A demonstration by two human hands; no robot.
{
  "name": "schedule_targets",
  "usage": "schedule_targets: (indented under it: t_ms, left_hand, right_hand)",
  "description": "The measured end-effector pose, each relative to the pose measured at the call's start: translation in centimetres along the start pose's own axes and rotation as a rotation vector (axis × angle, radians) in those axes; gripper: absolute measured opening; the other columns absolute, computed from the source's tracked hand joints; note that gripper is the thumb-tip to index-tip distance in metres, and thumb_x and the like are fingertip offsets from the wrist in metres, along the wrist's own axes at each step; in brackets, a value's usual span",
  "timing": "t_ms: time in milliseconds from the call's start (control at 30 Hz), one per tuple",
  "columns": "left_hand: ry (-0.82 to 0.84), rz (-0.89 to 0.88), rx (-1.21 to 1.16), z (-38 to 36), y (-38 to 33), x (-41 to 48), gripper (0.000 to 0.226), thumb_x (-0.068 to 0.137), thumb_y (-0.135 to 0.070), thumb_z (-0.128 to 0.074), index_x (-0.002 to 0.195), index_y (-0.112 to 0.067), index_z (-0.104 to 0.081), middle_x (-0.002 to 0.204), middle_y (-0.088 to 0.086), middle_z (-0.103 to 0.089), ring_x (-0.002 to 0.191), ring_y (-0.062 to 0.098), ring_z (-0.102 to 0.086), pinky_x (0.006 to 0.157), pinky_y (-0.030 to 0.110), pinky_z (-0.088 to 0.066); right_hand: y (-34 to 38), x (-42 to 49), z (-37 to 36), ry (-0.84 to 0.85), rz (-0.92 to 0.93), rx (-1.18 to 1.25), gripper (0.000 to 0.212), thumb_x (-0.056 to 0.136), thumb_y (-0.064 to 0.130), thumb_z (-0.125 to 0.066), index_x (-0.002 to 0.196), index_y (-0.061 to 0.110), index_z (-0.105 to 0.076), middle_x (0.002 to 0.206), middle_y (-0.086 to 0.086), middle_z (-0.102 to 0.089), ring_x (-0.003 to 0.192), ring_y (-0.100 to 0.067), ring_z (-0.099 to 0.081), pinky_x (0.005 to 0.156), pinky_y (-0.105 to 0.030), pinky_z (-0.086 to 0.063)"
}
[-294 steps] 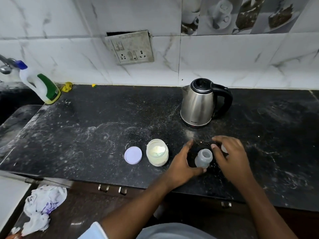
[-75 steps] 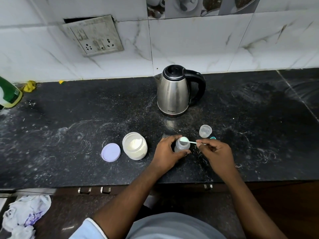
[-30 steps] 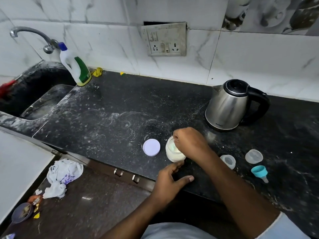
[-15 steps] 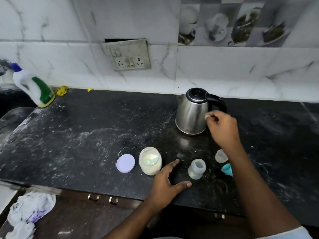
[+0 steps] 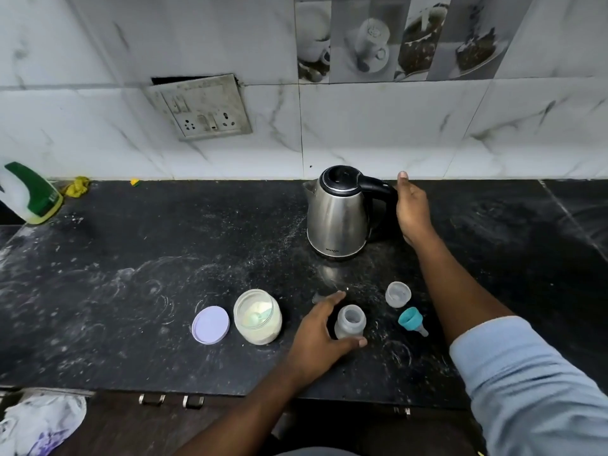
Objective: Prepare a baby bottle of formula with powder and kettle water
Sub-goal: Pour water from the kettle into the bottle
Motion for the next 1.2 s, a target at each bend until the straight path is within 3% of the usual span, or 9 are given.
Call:
schedule_targets:
  t_ms: [133,267,400,600,833,1033,1133,1200]
  left_hand:
    - [0.025,0.019,-0.010,-0.2,0.1,0.6,0.086,0.074,-0.033,-0.101,0.149,-0.022,-0.060,0.144,-0.016,-0.065,0.128,-0.019,-0.054,0.105,0.003,-0.038]
    - [0.017,0.033,0.011,-0.1,0.0,0.4,0.056,0.078,-0.030,-0.097,0.128,-0.026,-0.071,0.122,-0.019,-0.076,0.115,-0.007,-0.068,0.097,0.009,-0.047]
    - [-0.029,0.011,-0.030,0.9,-0.9,0.1,0.051,0.079,-0.028,-0.096,0.124,-0.033,-0.072,0.117,-0.027,-0.076,0.113,-0.006,-0.069,0.094,0.010,-0.048]
    - [-0.105,-0.015,-0.165,2.7,-2.2,0.0,0.065,0.077,-0.023,-0.098,0.134,-0.032,-0.070,0.130,-0.018,-0.076,0.125,0.003,-0.069,0.110,0.027,-0.052]
    - [-0.127,-0.034,-0.275,4.3,-5.7,-0.7,0.056,0.078,-0.015,-0.099,0.126,-0.029,-0.074,0.121,-0.017,-0.078,0.115,0.002,-0.072,0.097,0.014,-0.051]
    - [-0.081,-0.054,-0.332,5.0,-7.3,-1.7,0.059,0.076,-0.019,-0.100,0.128,-0.034,-0.075,0.123,-0.014,-0.079,0.118,0.009,-0.073,0.106,0.033,-0.056]
    - [-0.053,-0.066,-0.349,5.2,-7.7,-2.2,0.063,0.075,-0.019,-0.101,0.130,-0.033,-0.075,0.126,-0.012,-0.079,0.122,0.010,-0.072,0.108,0.035,-0.055]
    - [-0.046,-0.071,-0.355,5.2,-7.9,-2.4,0.063,0.075,-0.017,-0.101,0.130,-0.033,-0.075,0.128,-0.013,-0.078,0.123,0.009,-0.071,0.108,0.030,-0.055]
  right_hand:
    - [1.0,-0.9,-1.0,0.111,-0.037,0.193,0.055,0.106,0.048,-0.044,0.076,0.009,-0.067,0.058,-0.006,-0.058,0.050,-0.017,-0.051,0.051,-0.029,-0.047]
    - [0.7,-0.5,-1.9,0.027,-0.098,0.371,0.035,0.103,0.030,-0.052,0.078,0.010,-0.066,0.051,-0.004,-0.050,0.039,-0.015,-0.042,0.041,-0.024,-0.034]
    - [2.1,-0.3,-1.2,0.002,-0.081,0.342,0.032,0.100,0.020,-0.054,0.070,0.011,-0.060,0.044,0.000,-0.047,0.034,-0.014,-0.039,0.039,-0.023,-0.027]
    - [9.6,-1.4,3.6,0.043,0.087,0.174,0.040,0.097,0.026,-0.055,0.061,0.011,-0.053,0.036,0.000,-0.045,0.030,-0.017,-0.039,0.039,-0.024,-0.028]
    - [19.0,-5.4,9.9,0.147,0.322,-0.049,0.051,0.101,0.028,-0.052,0.057,0.001,-0.049,0.034,-0.003,-0.044,0.030,-0.018,-0.041,0.037,-0.019,-0.032]
    - [20.9,-9.0,12.7,0.208,0.408,-0.175,0.055,0.098,0.031,-0.055,0.061,-0.009,-0.048,0.036,-0.007,-0.043,0.037,-0.029,-0.037,0.038,-0.023,-0.030]
    - [21.1,-10.2,13.4,0.228,0.427,-0.228,0.056,0.091,0.038,-0.059,0.064,-0.010,-0.050,0.046,-0.023,-0.041,0.040,-0.029,-0.037,0.040,-0.029,-0.032]
    - [21.4,-11.1,13.7,0.238,0.442,-0.281,0.063,0.090,0.041,-0.059,0.067,-0.017,-0.048,0.051,-0.034,-0.037,0.046,-0.029,-0.037,0.044,-0.043,-0.033]
Point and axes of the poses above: each hand's wrist, its own x-axis towards the middle knuckle, its own z-axis out of the back of the hand, y = z × x, the point moved 2 cm from there along x, towards the middle knuckle
